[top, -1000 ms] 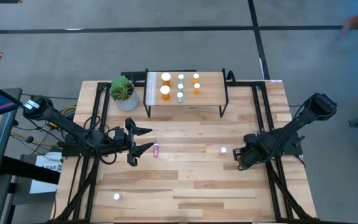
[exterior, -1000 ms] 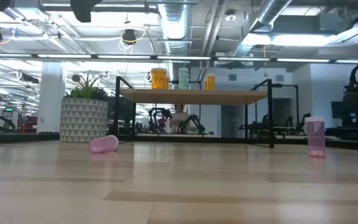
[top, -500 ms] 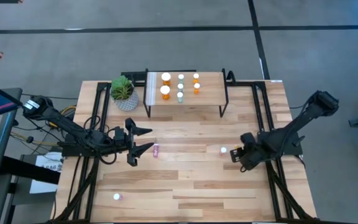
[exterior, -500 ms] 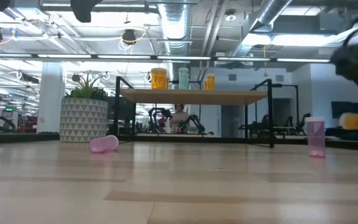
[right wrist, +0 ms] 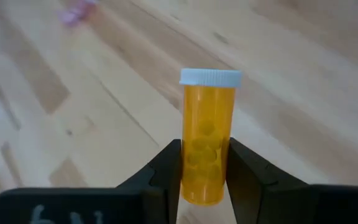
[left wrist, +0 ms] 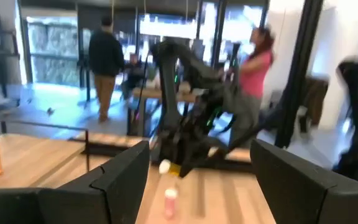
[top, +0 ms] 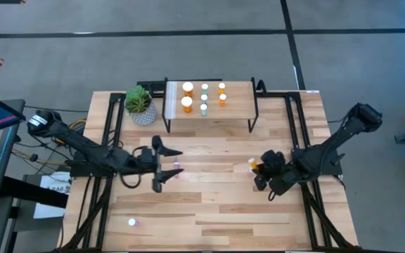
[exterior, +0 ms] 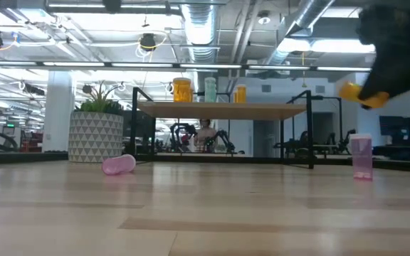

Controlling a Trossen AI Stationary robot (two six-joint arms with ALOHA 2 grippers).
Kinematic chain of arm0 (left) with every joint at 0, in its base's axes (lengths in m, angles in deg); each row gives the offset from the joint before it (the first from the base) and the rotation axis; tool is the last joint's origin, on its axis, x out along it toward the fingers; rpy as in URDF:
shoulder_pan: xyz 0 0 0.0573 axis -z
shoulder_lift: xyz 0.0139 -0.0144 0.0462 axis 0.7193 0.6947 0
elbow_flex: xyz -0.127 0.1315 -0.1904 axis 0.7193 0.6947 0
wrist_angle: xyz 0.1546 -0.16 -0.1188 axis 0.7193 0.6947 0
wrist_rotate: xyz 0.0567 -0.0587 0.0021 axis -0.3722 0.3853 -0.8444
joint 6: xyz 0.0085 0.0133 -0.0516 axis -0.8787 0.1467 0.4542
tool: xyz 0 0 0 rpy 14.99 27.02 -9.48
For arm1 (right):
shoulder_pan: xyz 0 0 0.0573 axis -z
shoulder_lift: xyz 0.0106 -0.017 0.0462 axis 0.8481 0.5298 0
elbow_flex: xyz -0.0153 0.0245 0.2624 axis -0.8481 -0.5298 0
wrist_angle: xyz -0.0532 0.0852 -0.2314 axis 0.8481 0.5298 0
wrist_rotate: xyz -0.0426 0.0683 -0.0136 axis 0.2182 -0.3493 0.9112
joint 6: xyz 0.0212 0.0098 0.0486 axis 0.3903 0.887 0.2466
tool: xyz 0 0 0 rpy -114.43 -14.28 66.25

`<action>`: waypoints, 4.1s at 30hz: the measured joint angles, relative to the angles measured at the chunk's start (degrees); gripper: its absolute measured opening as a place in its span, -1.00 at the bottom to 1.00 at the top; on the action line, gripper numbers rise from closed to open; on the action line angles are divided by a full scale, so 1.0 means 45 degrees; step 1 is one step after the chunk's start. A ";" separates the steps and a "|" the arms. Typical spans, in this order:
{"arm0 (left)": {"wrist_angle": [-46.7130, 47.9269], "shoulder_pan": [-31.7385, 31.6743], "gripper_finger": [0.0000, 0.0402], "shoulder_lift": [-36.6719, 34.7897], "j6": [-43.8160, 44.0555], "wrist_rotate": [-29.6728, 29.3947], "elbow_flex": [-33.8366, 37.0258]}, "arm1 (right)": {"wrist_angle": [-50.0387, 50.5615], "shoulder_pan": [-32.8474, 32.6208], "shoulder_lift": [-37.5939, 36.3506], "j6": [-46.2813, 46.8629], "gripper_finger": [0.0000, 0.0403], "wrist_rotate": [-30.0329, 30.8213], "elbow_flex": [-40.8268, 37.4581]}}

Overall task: Pick and place medicine bottles onto shelf by color
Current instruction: Put the small orange pill bottle on the shelf aligned with the other small orange pill bottles

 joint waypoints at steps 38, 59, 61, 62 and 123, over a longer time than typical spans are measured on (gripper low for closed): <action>1.0332 -0.3434 0.68 0.6929 -0.0811 0.7237 -0.9853 | -1.1328 0.1211 0.2352 -1.1871 -0.39 0.0341 -0.0014; 1.0647 -0.3429 0.61 0.6929 -0.0753 0.6700 -0.9843 | -1.4669 0.1319 0.2999 -1.6173 -0.39 0.0363 -0.0005; 1.0648 -0.3429 0.61 0.6929 -0.0763 0.6520 -0.9839 | -1.4703 0.1387 0.2999 -1.6310 -0.39 0.0362 -0.0005; 1.0648 -0.3429 0.59 0.6929 -0.0764 0.6492 -0.9839 | -1.4689 0.1387 0.2999 -1.6314 -0.39 0.0362 -0.0005; 1.0686 -0.3687 -0.48 0.6798 -0.0816 0.6389 -1.0192 | -1.0195 0.1649 0.2437 -1.3238 0.42 0.0391 0.0518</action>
